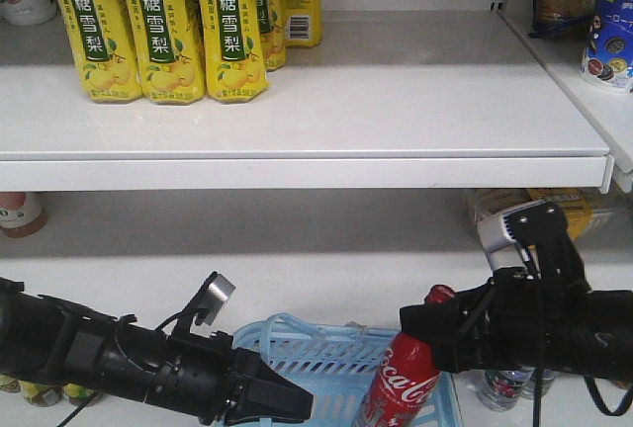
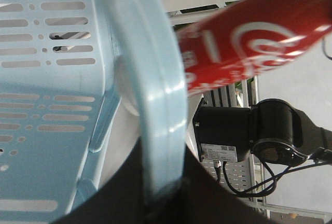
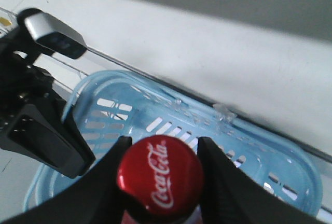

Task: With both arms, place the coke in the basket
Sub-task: 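Lift the bottle off the shelf and lower it over the basket, then open the right gripper to drop the bottle into the basket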

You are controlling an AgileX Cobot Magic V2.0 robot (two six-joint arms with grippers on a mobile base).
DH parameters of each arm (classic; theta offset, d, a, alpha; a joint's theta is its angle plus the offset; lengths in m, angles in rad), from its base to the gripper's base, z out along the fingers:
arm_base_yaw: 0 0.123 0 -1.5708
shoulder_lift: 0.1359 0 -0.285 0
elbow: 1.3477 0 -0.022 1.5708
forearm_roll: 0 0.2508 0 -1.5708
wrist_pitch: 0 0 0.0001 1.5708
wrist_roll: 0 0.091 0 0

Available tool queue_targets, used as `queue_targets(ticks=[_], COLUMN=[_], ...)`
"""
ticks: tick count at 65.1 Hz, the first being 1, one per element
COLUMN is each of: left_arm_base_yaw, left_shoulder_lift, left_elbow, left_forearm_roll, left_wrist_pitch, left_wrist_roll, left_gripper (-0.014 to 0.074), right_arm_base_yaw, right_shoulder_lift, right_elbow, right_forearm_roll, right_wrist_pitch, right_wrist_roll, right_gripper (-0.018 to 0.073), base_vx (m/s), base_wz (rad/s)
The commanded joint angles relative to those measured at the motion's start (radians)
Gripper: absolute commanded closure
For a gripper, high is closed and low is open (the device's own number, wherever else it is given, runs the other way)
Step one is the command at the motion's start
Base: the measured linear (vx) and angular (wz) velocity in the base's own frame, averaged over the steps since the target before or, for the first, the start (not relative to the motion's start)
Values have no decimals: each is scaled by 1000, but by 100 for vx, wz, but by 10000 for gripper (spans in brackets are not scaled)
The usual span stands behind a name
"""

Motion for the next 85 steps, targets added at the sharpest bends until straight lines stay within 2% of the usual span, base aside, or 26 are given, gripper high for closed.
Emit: queue_targets(ticks=[1,7,19,38,52,68,85], left_arm_base_yaw=[-1,-1,-1,-1,-1,-1,-1], left_shoulder_lift=[-47,-47,-47,-47,-47,-47,-47], left_elbow=[-13,-13,-13,-13,-13,-13,-13], left_forearm_roll=[-95,-95,-95,-95,-95,-95,-95], left_wrist_pitch=[108,108,108,108,108,108,108], left_wrist_roll=[12,12,12,12,12,12,12], left_gripper=[603,603,603,603,603,603,603], right_arm_base_yaw=[-2,-2,-2,-2,-2,-2,-2], right_shoulder_lift=[68,156,328,503,507,443,201], right_elbow=[-29,-29,-29,-29,-29,-29,-29], right_forearm_roll=[84,85,87,87,88,88,46], right_wrist_pitch=[15,7,12,12,21,57,65], right_wrist_roll=[-36,-70,-72,-98,-101,-99,-72], right_gripper=[552,532,464,285,166,156,156], base_vx=[0,0,0,0,0,0,0], base_wz=[0,0,0,0,0,0,0])
